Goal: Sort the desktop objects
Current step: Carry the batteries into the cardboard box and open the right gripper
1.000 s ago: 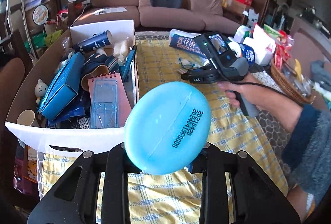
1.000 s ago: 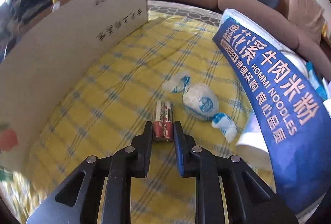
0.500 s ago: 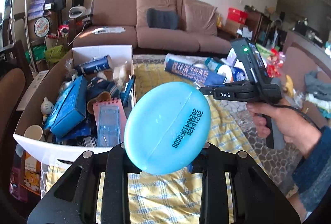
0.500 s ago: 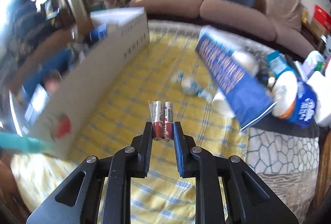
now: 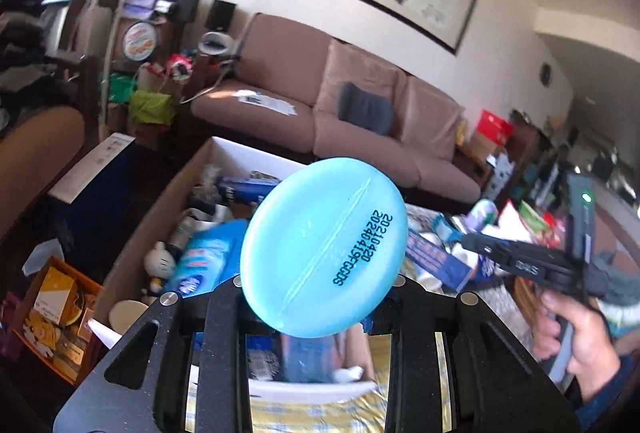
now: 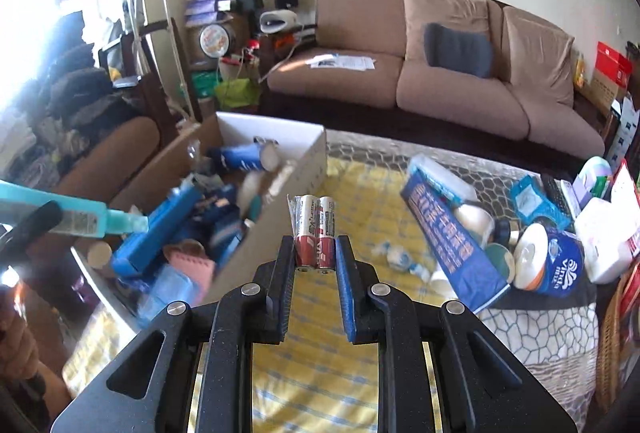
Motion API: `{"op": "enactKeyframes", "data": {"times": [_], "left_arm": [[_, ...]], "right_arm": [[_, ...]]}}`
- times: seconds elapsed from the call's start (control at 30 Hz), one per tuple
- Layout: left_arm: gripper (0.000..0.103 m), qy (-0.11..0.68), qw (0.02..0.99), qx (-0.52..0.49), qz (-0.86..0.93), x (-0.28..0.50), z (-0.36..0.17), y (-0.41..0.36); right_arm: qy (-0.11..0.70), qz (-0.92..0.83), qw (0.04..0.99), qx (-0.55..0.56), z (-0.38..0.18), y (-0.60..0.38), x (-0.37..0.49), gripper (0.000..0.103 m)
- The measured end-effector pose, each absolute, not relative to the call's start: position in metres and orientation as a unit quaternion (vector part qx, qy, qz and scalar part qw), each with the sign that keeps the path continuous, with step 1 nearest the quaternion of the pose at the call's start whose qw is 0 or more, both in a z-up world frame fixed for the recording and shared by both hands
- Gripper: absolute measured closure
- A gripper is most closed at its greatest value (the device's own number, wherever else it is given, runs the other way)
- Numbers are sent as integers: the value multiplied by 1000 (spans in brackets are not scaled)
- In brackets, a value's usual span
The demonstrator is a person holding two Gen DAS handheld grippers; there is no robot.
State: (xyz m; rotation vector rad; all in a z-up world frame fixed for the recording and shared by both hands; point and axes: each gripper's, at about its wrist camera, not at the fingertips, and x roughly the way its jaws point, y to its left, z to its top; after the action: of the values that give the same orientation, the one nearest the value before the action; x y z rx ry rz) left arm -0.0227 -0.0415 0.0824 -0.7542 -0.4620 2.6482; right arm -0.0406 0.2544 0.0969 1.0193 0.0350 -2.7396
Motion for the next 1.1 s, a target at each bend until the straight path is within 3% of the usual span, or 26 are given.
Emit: {"op": "enactKeyframes", "data": {"times": [0.2, 0.43, 0.7, 1.1], "left_arm": [[77, -231, 166, -282, 916, -50, 70, -87], [76, -238, 129, -280, 921, -61, 62, -108], [76, -173, 20, -287, 942, -52, 57, -106], [77, -185, 41, -385, 903, -73, 24, -94]], "right_arm": [[-24, -932, 132, 335, 111, 234, -48, 84], [-47, -920, 179, 345, 112, 195, -53, 84], [-23, -902, 221, 370, 97, 148, -56, 84], [8, -881, 228, 414, 67, 133, -57, 84]]}}
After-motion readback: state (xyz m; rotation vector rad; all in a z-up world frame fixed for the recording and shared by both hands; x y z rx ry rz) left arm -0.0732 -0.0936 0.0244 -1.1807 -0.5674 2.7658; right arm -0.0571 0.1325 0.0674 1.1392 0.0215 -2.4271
